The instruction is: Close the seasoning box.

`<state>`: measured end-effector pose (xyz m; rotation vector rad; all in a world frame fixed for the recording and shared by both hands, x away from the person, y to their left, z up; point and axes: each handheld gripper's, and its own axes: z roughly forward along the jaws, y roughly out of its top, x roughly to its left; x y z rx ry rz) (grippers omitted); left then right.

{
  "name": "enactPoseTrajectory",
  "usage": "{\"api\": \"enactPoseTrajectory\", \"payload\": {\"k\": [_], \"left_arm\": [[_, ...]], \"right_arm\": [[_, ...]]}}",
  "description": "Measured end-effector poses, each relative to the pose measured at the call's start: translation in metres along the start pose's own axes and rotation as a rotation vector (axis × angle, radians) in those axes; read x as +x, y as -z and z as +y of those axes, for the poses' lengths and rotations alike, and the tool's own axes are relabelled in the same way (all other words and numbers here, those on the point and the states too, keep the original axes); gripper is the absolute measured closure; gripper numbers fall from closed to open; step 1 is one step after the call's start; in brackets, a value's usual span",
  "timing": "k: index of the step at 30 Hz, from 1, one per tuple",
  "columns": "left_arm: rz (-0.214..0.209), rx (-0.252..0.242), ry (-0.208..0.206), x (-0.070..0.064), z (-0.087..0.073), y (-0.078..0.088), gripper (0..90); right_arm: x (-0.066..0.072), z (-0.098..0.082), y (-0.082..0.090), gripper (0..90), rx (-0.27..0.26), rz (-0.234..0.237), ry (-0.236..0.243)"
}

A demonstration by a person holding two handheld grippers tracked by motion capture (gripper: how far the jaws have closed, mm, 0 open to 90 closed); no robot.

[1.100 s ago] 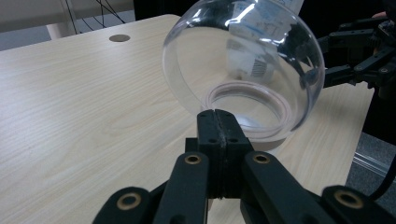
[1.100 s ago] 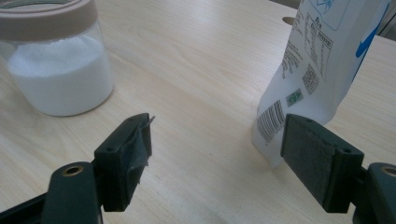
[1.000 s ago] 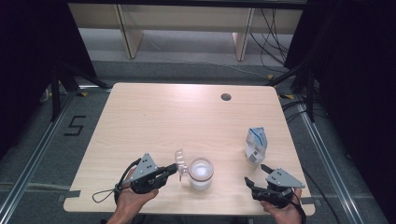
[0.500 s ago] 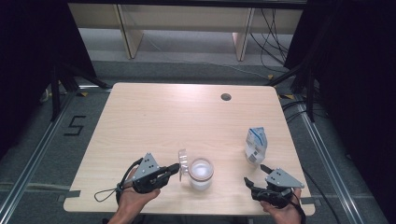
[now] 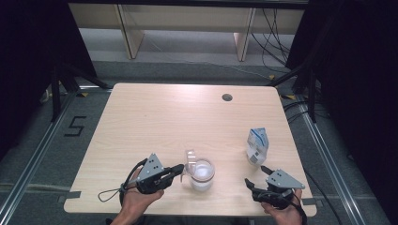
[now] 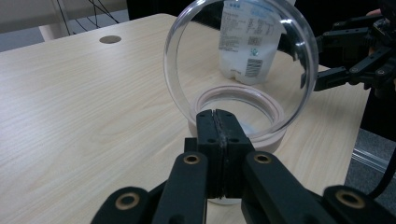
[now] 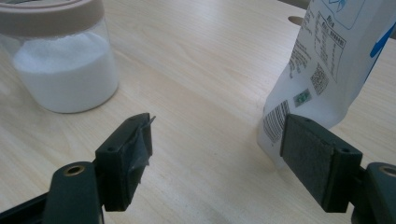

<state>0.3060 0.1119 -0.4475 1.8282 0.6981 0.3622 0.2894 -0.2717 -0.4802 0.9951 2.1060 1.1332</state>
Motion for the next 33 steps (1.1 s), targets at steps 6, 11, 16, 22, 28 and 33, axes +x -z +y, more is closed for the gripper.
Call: {"api": "enactPoseTrajectory", "payload": {"k": [6,11,16,22,28,33], "left_arm": [[-0.011,0.007,-0.001,-0.002,0.000,-0.003,87.8],[-0.041,0.015,0.020,-0.006,0.001,-0.003,82.5],[-0.080,0.026,0.066,-0.007,0.000,-0.001,65.4],[-0.086,0.025,0.120,-0.003,-0.006,0.003,46.7],[-0.062,0.037,0.137,0.001,-0.012,0.008,37.0],[-0.055,0.064,0.133,0.000,-0.018,0.010,31.7]], "right_arm": [[0.000,0.000,0.000,26.1,-0.002,0.002,0.006],[0.000,0.000,0.000,26.2,-0.001,0.005,0.003],[0.000,0.000,0.000,26.1,-0.008,0.005,-0.003],[0.000,0.001,0.002,25.7,-0.016,0.047,-0.059],[0.002,0.003,0.004,23.8,-0.058,0.093,-0.084],[0.007,0.005,0.006,18.6,-0.093,0.121,-0.081]]}}
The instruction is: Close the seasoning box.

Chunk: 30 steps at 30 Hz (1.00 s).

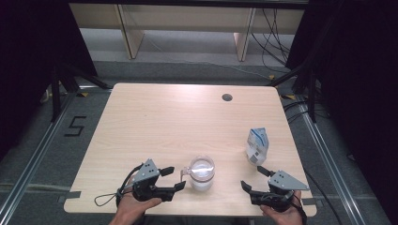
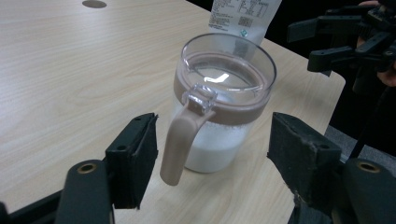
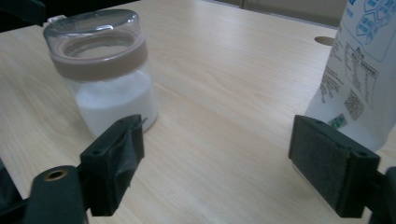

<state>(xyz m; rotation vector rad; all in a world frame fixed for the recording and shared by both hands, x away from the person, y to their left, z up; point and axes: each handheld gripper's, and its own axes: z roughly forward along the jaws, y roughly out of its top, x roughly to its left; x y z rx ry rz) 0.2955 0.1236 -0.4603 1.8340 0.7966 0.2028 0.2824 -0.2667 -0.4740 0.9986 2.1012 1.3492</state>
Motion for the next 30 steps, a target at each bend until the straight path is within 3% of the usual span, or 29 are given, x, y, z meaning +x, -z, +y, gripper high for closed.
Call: {"api": "enactPoseTrajectory", "payload": {"k": [1,2,4,6,7,8,10,15,16,19,21,22,27,29,30], "left_arm": [[0.001,0.004,-0.017,0.001,-0.001,0.001,31.0],[0.000,0.004,-0.017,0.001,-0.002,0.001,30.5],[0.000,0.008,-0.013,0.001,-0.003,0.001,29.6],[0.004,0.008,-0.017,0.002,-0.005,0.002,29.1],[0.009,0.009,-0.014,0.002,-0.006,0.003,29.0],[0.011,0.013,-0.011,0.003,-0.007,0.003,28.8],[0.019,0.011,0.005,0.003,-0.009,0.004,28.4],[0.021,0.024,-0.007,0.004,-0.015,0.005,27.2],[0.023,0.029,-0.015,0.005,-0.016,0.006,27.0],[0.030,0.031,0.006,0.004,-0.019,0.006,26.4],[0.029,0.040,-0.013,0.005,-0.021,0.008,26.3],[0.029,0.037,-0.013,0.005,-0.022,0.008,26.0],[0.034,0.047,-0.022,0.005,-0.026,0.011,25.0],[0.040,0.040,0.000,0.003,-0.029,0.011,24.6],[0.036,0.053,-0.027,0.004,-0.029,0.012,24.5]], "right_arm": [[0.000,0.000,0.000,17.0,-0.002,0.008,0.004],[0.003,0.000,0.001,16.3,0.013,0.010,-0.023],[0.003,0.001,0.000,16.2,-0.017,0.016,0.006],[0.005,0.001,0.000,15.7,-0.015,0.039,0.001],[0.003,0.001,0.000,15.6,-0.027,0.029,0.036],[0.006,0.001,0.001,15.6,-0.013,0.037,0.001],[0.007,0.000,0.000,15.6,-0.015,0.048,0.011],[0.007,0.000,0.002,15.6,-0.008,0.039,0.022],[0.008,-0.001,0.003,15.6,0.003,0.056,0.003],[0.009,-0.002,0.004,15.7,0.008,0.059,0.004],[0.009,-0.003,0.004,15.6,0.014,0.065,-0.004],[0.008,-0.003,0.004,15.6,0.010,0.053,0.021],[0.010,-0.005,0.006,15.7,0.037,0.062,0.012],[0.012,-0.007,0.006,15.6,0.045,0.061,-0.006],[0.011,-0.007,0.005,15.7,0.042,0.074,0.008]]}}
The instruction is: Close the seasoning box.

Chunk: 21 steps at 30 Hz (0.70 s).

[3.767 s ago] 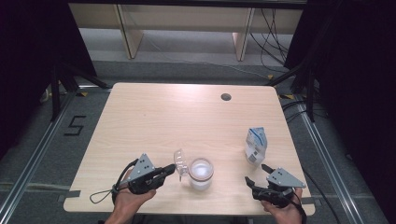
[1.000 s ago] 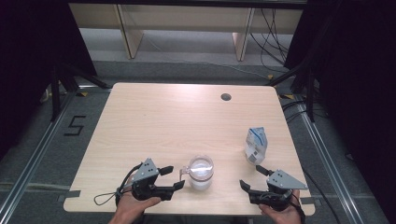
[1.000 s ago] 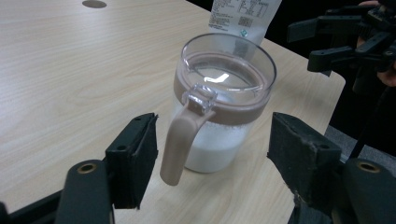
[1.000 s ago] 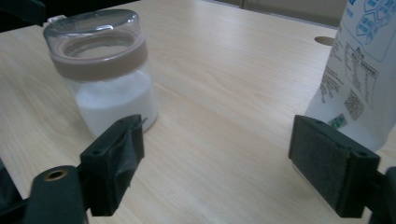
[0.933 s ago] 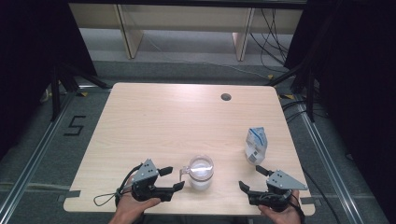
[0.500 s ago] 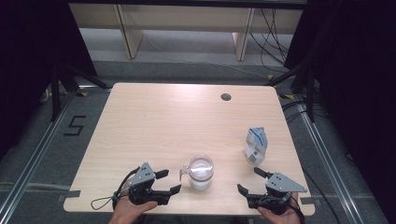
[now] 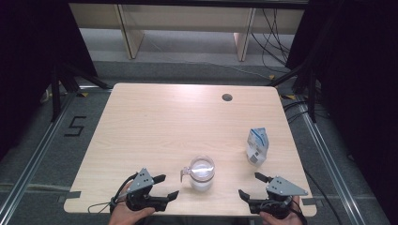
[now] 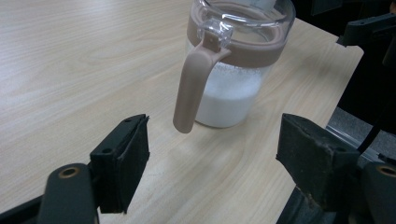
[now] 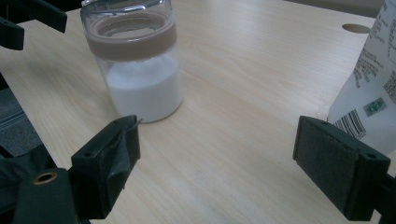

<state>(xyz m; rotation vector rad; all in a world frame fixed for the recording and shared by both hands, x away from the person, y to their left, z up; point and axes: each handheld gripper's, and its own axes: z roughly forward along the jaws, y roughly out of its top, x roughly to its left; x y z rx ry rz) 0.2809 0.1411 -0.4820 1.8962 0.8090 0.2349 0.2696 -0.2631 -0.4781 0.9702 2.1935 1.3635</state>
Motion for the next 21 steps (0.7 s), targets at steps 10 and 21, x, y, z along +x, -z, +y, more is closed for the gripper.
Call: {"api": "enactPoseTrajectory", "payload": {"k": [10,21], "left_arm": [[0.006,0.029,-0.013,-0.002,-0.011,0.002,22.9],[0.012,0.061,-0.013,-0.005,-0.020,0.001,22.4]], "right_arm": [[0.001,-0.007,0.001,15.7,0.045,0.006,0.003],[0.005,-0.014,0.005,15.7,0.099,0.019,0.006]]}}
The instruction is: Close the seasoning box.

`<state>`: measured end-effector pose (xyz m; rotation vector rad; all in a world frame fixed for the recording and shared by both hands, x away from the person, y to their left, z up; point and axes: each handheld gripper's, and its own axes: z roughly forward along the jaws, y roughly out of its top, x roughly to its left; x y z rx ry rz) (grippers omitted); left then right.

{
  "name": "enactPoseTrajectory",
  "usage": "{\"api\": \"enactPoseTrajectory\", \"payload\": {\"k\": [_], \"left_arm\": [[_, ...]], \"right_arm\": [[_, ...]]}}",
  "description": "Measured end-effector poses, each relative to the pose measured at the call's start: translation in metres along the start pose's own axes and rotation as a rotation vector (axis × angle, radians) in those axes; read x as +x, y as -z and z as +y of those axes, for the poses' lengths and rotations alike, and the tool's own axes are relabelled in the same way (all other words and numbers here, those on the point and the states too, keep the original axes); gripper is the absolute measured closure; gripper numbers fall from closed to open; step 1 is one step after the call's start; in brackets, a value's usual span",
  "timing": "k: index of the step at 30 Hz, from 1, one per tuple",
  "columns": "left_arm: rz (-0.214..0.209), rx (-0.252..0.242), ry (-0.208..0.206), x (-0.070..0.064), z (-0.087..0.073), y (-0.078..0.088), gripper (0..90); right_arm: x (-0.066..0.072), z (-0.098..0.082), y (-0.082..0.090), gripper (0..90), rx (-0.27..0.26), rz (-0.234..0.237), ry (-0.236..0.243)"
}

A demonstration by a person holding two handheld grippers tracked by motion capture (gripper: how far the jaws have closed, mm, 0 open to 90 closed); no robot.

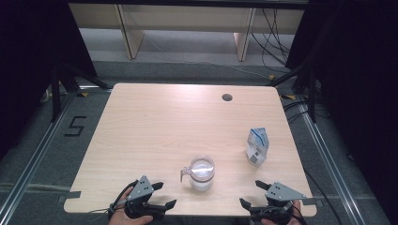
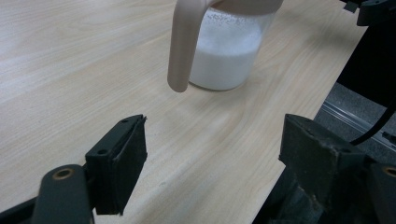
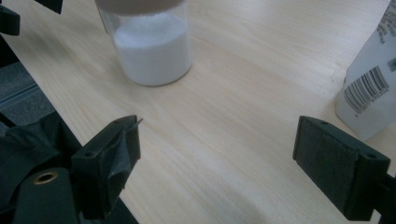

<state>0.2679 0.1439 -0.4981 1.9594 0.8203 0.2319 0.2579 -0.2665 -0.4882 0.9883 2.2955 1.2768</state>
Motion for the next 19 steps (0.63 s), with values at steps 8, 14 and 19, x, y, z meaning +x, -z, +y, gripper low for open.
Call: {"api": "enactPoseTrajectory", "payload": {"k": [8,14,19], "left_arm": [[0.025,-0.005,0.000,0.0004,-0.0016,-0.0017,22.5],[0.045,0.002,0.018,0.0035,-0.0027,-0.0020,22.5],[0.036,-0.005,0.019,0.0039,-0.0021,-0.0024,22.4]], "right_arm": [[0.0046,-0.0033,0.0013,15.8,0.035,-0.003,-0.026],[0.0044,-0.0033,0.0015,15.8,0.046,-0.014,-0.023],[0.0016,-0.0034,-0.0003,15.8,0.040,-0.008,-0.004]]}}
